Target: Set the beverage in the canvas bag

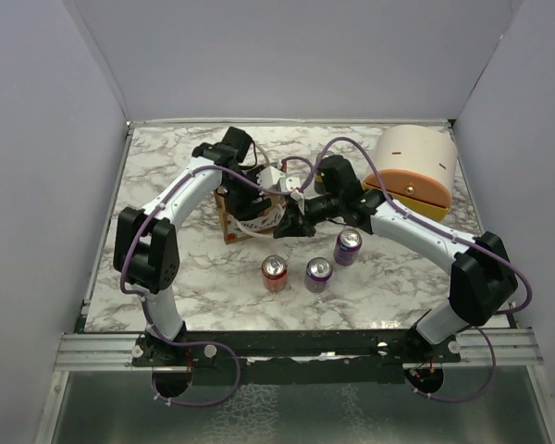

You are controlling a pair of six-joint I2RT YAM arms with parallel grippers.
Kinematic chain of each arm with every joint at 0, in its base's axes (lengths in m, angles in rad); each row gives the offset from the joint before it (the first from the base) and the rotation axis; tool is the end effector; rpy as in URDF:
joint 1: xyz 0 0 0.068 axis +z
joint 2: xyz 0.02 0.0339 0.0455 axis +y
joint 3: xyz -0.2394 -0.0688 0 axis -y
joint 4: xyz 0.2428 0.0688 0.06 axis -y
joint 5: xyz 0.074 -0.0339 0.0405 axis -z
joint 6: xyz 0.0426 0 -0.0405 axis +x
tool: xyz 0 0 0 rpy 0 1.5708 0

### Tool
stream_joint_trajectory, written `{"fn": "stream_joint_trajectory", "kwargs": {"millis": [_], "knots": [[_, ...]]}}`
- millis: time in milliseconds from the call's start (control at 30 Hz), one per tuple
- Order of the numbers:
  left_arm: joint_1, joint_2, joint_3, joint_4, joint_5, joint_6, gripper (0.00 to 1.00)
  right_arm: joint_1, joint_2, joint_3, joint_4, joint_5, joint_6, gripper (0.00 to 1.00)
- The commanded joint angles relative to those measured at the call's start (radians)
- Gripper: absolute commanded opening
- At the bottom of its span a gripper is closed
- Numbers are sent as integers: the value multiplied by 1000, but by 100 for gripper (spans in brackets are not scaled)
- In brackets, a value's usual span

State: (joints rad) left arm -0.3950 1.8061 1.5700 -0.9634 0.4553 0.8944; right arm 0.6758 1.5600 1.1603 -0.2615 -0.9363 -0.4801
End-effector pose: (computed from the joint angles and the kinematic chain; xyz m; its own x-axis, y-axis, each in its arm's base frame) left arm 0.3312 -0.1584 0.2432 -0.1541 0.8231 -0.5467 0.9793 0.2009 0.0264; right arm 0.2460 0.2412 0.2527 -0.0246 -0.3707 -0.9284 -0.9900 -0.1199 0.0741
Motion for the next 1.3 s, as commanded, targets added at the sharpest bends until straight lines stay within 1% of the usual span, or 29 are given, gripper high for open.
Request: {"fn": "stream_joint_trajectory", "kwargs": {"millis": [0,167,300,433,533,633,800,867,967,1267], "knots": [[-7,2,30,-68,-3,128,12,5,17,16,-1,-2,-9,1],[-7,21,32,-89,-10,178,21,5,31,25,-7,-1,-14,1],[-7,49,51,-104,-17,182,28,5,40,35,-18,0,-18,1],[-7,65,48,-83,-37,161,34,5,44,37,-19,-1,-17,1],[-8,72,46,-59,-36,131,42,5,51,44,-25,-3,-19,1],[-7,71,27,-41,-34,123,53,5,59,51,-31,-6,-19,1],[-7,76,12,-33,-44,112,59,6,63,53,-33,-4,-20,1],[-7,75,15,-28,-39,102,62,5,64,55,-33,-5,-20,1],[-7,69,20,-26,-18,93,74,5,69,59,-36,-7,-20,1],[-8,75,48,-43,-7,84,81,5,65,56,-35,-4,-22,1]]}}
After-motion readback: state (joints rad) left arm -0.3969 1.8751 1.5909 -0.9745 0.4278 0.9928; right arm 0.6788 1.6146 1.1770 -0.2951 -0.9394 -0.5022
